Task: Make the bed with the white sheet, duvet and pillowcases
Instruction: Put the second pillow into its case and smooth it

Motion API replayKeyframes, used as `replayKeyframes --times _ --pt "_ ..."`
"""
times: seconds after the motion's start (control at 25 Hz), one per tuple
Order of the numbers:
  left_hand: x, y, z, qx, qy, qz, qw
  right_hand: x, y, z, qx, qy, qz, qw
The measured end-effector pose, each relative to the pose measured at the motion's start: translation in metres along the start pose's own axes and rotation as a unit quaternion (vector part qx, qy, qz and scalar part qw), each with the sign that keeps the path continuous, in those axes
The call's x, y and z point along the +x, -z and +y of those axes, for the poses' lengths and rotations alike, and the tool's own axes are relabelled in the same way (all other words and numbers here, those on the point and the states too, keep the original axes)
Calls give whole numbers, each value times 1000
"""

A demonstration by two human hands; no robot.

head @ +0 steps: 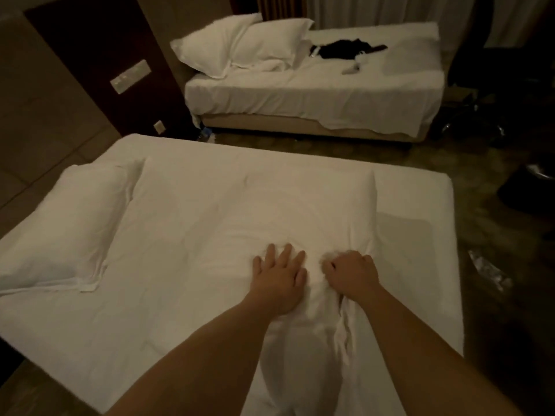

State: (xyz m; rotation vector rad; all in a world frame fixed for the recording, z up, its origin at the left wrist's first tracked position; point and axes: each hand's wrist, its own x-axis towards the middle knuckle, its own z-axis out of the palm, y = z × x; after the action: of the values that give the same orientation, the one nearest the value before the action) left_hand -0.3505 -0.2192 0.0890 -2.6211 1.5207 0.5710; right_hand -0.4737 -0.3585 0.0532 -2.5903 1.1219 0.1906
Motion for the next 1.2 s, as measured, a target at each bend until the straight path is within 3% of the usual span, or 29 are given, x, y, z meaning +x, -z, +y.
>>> replayKeyframes --times 0.12,0.2,0.36,0.44,0.56,0.76,0.96,1.2 --pt "5 -27 5 -8 -4 -17 1000 -13 -6 -33 46 -133 53 989" --pt "12 -34 -7 -30 -22 -27 999 -32 -18 -62 135 -146 103 975" --pt "16 -10 -68 9 -118 -13 993 -69 -56 -73 129 -93 56 986" --pt "5 -6 -99 49 -101 2 994 -70 -56 -70 107 -126 22 986" --pt "-14 -13 -116 10 -86 4 996 -70 -37 -112 124 -198 -29 972" --pt "-40 -20 -156 -51 -124 20 991 -117 -60 -183 54 -148 37 987" --pt "-97 -46 -210 -123 -47 -30 991 -168 -80 -176 67 -309 -2 949" --pt "-105 -39 -223 -160 -45 -45 985 -176 -89 -245 12 -188 64 980"
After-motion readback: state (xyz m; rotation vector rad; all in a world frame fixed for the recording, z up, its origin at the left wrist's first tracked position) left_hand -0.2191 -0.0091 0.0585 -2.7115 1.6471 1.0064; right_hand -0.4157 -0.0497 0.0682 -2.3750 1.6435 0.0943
